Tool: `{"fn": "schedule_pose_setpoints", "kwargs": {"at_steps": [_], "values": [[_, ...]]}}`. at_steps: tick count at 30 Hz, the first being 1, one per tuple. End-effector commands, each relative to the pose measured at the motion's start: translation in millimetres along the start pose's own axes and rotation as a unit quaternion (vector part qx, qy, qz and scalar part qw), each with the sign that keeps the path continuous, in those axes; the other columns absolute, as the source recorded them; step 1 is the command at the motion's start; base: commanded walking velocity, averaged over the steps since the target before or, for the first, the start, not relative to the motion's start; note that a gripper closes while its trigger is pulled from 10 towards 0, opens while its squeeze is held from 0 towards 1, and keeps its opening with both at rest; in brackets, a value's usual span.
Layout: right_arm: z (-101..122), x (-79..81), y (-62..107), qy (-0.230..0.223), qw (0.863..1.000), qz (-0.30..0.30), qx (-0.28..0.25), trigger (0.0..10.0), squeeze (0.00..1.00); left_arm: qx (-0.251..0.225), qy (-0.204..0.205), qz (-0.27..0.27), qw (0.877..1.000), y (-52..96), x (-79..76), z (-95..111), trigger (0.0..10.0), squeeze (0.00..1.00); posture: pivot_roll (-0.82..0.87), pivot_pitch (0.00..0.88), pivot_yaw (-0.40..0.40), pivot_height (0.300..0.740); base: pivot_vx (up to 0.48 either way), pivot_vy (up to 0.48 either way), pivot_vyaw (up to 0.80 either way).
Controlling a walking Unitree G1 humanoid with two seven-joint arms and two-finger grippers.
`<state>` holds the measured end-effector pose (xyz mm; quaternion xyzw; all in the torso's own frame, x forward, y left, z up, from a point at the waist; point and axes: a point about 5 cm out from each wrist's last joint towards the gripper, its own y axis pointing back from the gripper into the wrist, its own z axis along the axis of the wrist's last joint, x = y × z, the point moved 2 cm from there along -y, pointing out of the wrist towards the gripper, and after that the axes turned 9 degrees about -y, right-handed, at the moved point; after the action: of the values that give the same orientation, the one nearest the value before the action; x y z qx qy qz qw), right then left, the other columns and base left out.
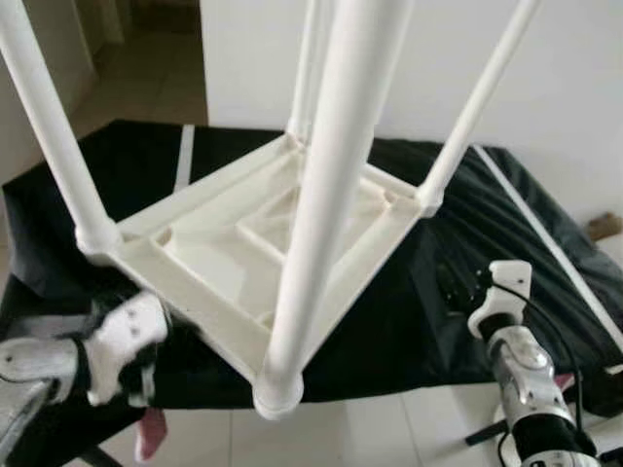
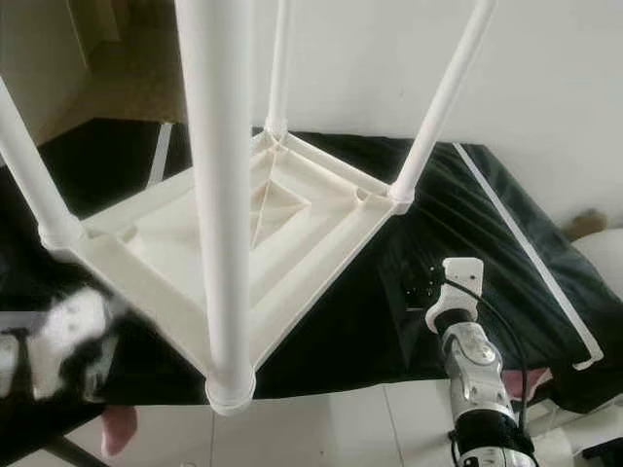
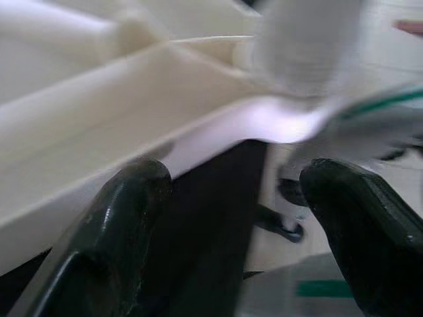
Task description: Building children table
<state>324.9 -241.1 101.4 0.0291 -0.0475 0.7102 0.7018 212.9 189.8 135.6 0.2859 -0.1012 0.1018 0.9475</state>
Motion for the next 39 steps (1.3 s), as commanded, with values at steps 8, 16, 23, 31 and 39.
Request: {"fn": "schedule_pose_setpoints", "kwargs": {"at_steps": [8,16,23,31,39], "values": [[-3.2,1.8,2.2,0.005,1.000,0.011,0.014,10.0,0.00,-0.028,-0.007,-0.060,0.998,-22.6,-26.1,12.9,10.0,0.00,0.17,0.000,-0.124,0.740,0.000,0.000,0.00],[-10.4,10.2,6.9,0.001,0.999,0.025,0.023,10.0,0.00,-0.049,-0.022,-0.061,0.997,-45.4,-22.1,20.8,10.0,0.00,0.15,0.000,-0.108,0.740,0.000,0.000,0.00],[-11.7,9.6,11.2,-0.004,1.000,0.020,0.024,10.0,0.00,-0.077,-0.045,-0.053,0.995,-86.1,-14.9,36.5,10.0,0.00,0.13,0.000,-0.092,0.740,0.000,0.000,0.00],[-11.3,6.6,16.5,-0.007,1.000,0.007,0.020,10.0,0.00,-0.086,-0.061,0.032,0.994,-140.5,7.3,56.7,10.0,0.00,0.11,0.000,-0.073,0.740,0.000,0.000,0.00],[-9.0,5.1,19.4,-0.006,1.000,0.004,0.017,10.0,0.00,-0.111,-0.095,0.043,0.988,-153.4,10.3,73.3,10.0,0.00,0.09,0.000,-0.058,0.740,0.000,0.000,0.00]]}}
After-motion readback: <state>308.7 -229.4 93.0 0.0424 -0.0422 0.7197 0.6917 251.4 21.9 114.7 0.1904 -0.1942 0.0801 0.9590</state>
